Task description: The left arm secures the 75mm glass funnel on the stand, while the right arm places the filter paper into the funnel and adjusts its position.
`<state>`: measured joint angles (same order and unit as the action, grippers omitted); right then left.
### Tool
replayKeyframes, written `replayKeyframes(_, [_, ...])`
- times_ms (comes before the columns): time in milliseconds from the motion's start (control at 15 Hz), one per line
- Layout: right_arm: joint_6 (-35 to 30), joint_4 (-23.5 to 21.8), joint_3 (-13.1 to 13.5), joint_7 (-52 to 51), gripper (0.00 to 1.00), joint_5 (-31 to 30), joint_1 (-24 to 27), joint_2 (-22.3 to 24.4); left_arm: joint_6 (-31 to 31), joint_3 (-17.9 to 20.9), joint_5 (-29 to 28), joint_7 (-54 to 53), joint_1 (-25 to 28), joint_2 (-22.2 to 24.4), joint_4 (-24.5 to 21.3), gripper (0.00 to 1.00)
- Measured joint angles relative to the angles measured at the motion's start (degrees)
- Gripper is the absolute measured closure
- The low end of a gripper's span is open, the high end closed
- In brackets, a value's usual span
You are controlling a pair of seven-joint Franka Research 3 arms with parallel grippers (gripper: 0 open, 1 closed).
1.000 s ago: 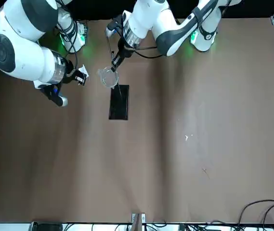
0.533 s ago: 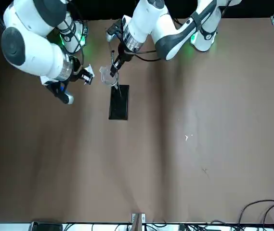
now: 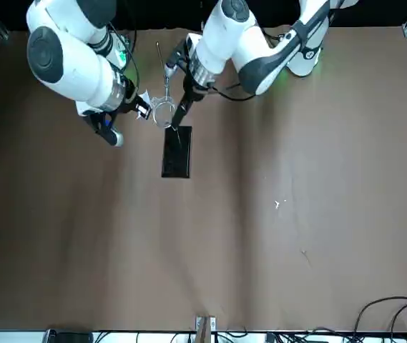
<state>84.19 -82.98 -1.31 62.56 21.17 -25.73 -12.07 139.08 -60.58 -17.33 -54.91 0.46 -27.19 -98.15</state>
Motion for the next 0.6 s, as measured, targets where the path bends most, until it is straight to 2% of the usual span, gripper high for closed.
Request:
replayKeyframes(200, [1.6,-0.1,0.0,2.1,0.98,-0.2,-2.0,-0.7,-7.6,-0.1,0.0,5.3,2.5,0.1,3.0,0.0])
replayKeyframes(400, [2.3,-0.3,0.0,3.8,0.97,-2.6,-4.6,-2.7,-18.1,0.0,1.3,17.6,6.5,0.2,6.1,0.0])
replayKeyframes(600, [2.7,-0.3,0.0,4.2,0.96,-3.2,-5.6,-4.0,-28.2,1.3,1.3,26.5,6.9,0.3,9.9,0.0])
